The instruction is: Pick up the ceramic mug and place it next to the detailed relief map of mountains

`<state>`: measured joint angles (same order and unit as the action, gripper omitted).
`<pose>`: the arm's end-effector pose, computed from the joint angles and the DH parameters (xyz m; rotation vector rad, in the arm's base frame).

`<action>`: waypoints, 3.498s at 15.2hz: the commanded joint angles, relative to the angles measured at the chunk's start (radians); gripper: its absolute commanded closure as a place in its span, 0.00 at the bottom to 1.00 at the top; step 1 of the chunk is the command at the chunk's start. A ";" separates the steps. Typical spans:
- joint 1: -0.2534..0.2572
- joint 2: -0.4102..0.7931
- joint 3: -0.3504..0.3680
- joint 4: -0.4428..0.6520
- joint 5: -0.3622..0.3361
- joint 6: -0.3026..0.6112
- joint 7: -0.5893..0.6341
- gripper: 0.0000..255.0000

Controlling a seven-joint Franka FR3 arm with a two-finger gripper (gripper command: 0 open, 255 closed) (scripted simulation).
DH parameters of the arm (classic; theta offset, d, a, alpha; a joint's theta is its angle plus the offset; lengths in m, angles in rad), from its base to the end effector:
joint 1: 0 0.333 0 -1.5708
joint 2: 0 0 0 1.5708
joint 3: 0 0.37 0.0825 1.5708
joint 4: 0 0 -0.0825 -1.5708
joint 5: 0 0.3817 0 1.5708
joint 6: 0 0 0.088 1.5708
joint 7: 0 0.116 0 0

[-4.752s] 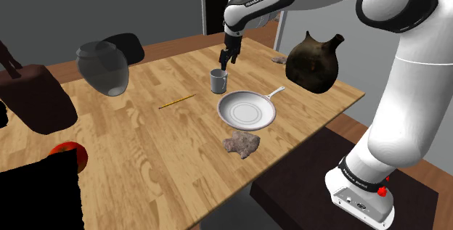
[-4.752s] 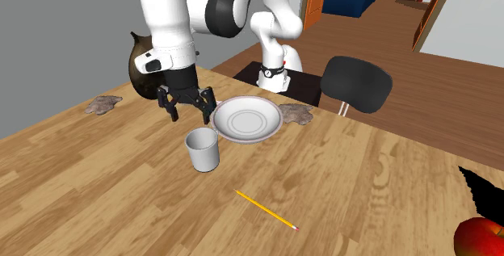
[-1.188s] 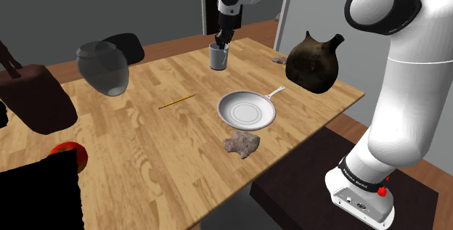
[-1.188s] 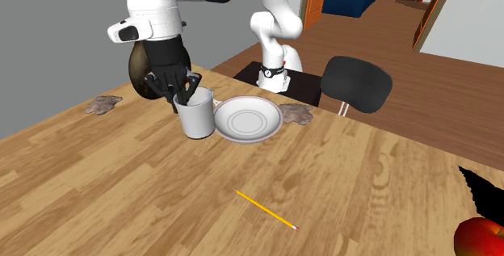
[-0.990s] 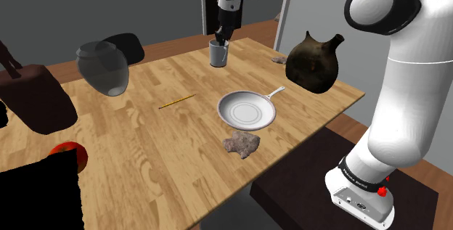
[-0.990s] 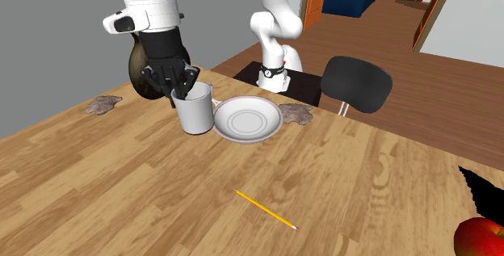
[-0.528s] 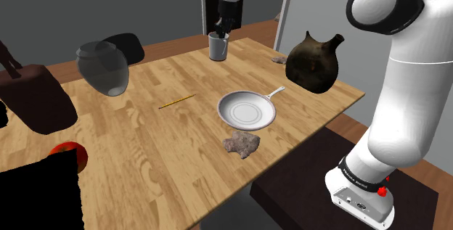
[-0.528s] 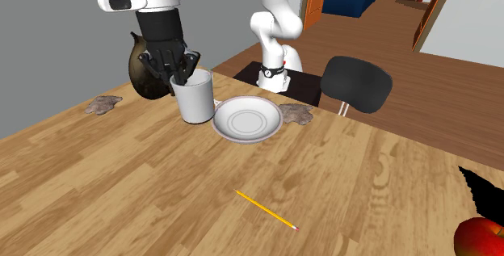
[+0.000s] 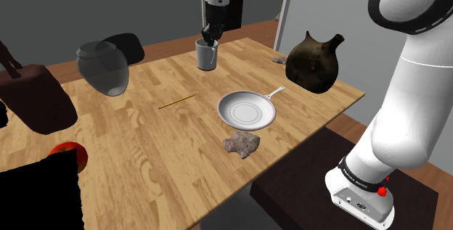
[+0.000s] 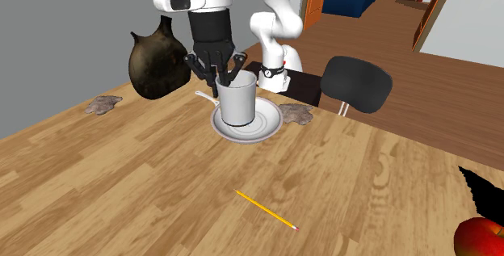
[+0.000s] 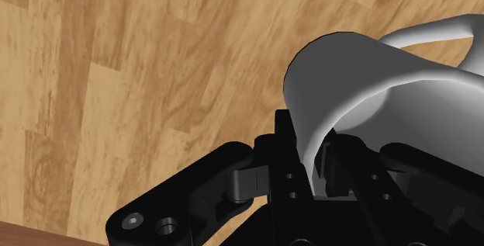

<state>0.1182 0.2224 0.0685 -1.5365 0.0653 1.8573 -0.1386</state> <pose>0.6399 0.1217 0.5791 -3.0211 -0.4682 -0.1483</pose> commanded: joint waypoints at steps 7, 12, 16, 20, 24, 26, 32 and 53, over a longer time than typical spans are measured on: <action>0.105 -0.066 0.067 -0.093 -0.025 0.038 0.177 1.00; 0.171 -0.070 0.112 -0.101 -0.045 0.047 0.292 1.00; 0.226 -0.056 0.147 -0.084 -0.065 0.047 0.387 1.00; 0.283 -0.026 0.181 -0.046 -0.090 0.040 0.482 1.00; 0.345 0.021 0.212 0.014 -0.121 0.025 0.577 1.00; 0.377 0.051 0.226 0.053 -0.138 0.013 0.624 1.00; 0.485 0.163 0.255 0.210 -0.196 -0.038 0.754 1.00; 0.473 0.185 0.245 -0.042 -0.211 0.234 0.770 1.00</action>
<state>0.5914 0.4052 0.3142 -1.5682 -0.1443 2.0773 0.6299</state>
